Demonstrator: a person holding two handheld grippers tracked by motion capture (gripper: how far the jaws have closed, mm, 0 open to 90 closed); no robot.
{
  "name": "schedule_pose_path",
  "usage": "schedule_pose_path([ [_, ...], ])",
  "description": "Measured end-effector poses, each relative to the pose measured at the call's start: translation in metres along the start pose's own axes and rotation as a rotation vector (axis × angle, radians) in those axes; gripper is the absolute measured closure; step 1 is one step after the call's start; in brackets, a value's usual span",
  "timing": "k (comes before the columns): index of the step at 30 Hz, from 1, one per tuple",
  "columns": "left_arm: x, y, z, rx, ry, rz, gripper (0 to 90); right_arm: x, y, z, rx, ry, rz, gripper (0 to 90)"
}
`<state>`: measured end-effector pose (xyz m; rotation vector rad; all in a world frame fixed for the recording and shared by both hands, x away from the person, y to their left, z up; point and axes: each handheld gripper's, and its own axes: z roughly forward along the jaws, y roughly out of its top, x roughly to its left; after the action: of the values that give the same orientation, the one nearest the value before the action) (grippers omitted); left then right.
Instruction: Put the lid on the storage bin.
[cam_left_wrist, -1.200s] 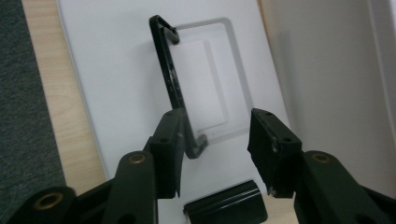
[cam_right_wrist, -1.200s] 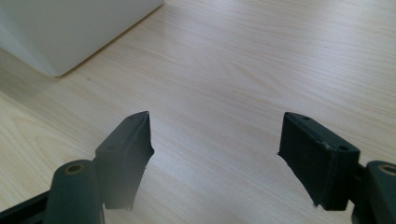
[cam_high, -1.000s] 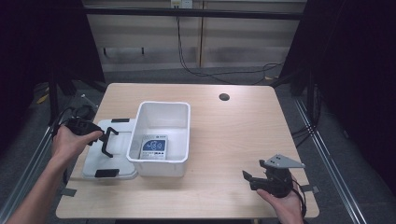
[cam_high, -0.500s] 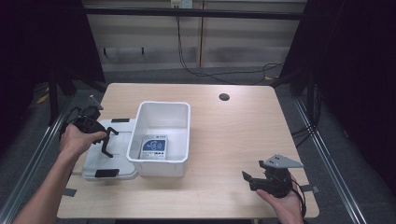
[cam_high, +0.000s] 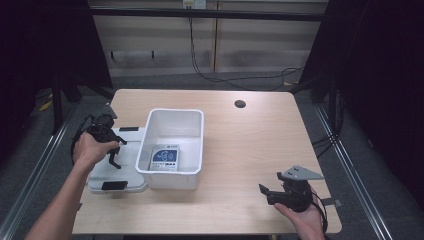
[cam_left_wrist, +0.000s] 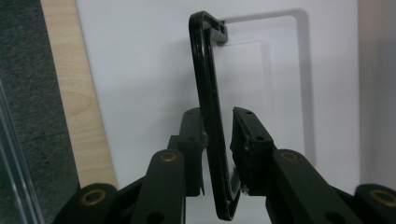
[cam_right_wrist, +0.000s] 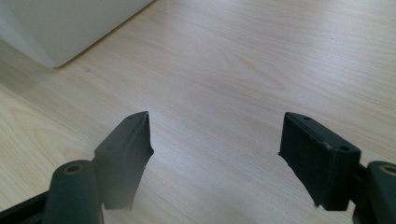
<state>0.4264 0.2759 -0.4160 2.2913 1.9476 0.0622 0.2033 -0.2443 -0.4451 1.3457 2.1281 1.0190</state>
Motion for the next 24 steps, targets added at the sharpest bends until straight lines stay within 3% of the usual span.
schedule_pose_path([
  [14, -0.005, 0.0026, 0.0074, 0.013, 0.012, -0.013, 79.5, 0.0001, -0.0002, 0.0008, 0.006, 0.002, 0.0, 24.1],
  [24, -0.0071, 0.0047, 0.006, 0.035, -0.029, -0.037, 83.6, -0.0003, -0.0004, 0.0013, 0.01, 0.003, -0.001, 24.1],
])
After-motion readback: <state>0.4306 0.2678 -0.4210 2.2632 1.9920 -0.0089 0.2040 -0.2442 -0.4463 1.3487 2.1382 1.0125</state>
